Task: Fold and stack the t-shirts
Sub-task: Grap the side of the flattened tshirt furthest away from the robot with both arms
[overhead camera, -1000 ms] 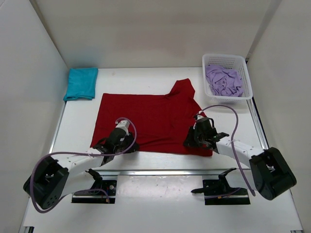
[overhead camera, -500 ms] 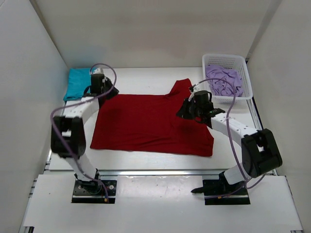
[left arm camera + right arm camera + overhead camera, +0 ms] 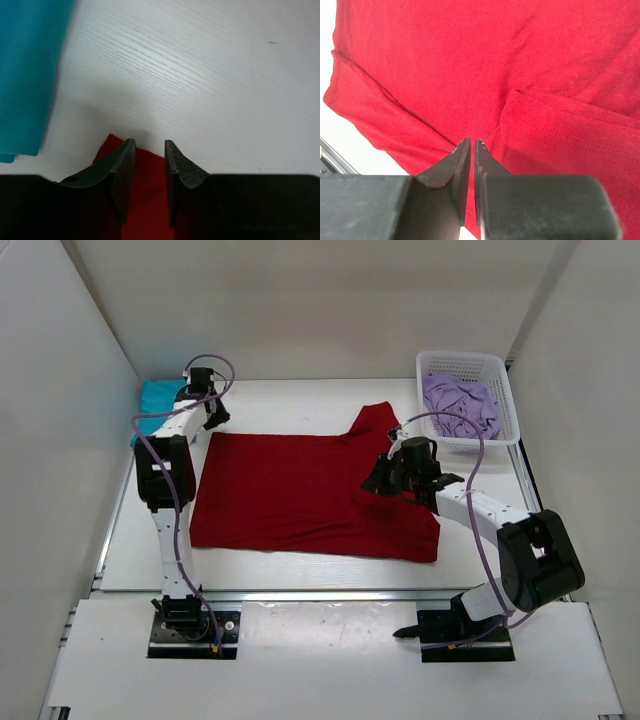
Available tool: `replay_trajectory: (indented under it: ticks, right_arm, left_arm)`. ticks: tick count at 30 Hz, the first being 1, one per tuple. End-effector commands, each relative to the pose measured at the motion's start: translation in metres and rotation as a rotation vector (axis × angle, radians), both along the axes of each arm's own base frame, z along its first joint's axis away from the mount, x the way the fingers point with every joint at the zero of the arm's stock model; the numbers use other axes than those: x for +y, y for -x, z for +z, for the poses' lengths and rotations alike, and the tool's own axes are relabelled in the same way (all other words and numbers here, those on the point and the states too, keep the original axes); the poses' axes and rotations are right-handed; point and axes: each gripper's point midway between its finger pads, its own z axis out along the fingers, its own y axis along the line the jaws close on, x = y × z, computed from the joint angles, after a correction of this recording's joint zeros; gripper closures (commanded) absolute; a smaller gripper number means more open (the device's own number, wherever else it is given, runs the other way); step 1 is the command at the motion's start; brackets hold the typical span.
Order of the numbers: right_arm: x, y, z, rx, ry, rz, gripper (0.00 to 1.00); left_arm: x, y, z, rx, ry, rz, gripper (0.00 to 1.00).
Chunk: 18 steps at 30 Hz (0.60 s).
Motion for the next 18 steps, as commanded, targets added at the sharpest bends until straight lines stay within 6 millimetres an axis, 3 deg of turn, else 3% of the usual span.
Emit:
replay_trajectory:
  ticks: [1, 3, 10, 18]
  right_arm:
    - [0.002, -0.007, 0.025, -0.100, -0.035, 0.019, 0.93]
    - [0.006, -0.005, 0.025, -0.088, -0.051, 0.031, 0.94]
    - [0.011, -0.003, 0.019, -0.080, -0.055, 0.056, 0.94]
    - [0.016, -0.004, 0.025, -0.090, -0.074, 0.062, 0.95]
  left_arm:
    - [0.014, 0.009, 0.004, 0.066, -0.066, 0.015, 0.59]
    - [0.035, 0.010, 0.000, 0.074, -0.075, 0.051, 0.58]
    - [0.051, 0.012, -0.008, 0.085, -0.088, 0.071, 0.55]
    - [0.043, 0.009, -0.013, 0.093, -0.121, 0.029, 0.50]
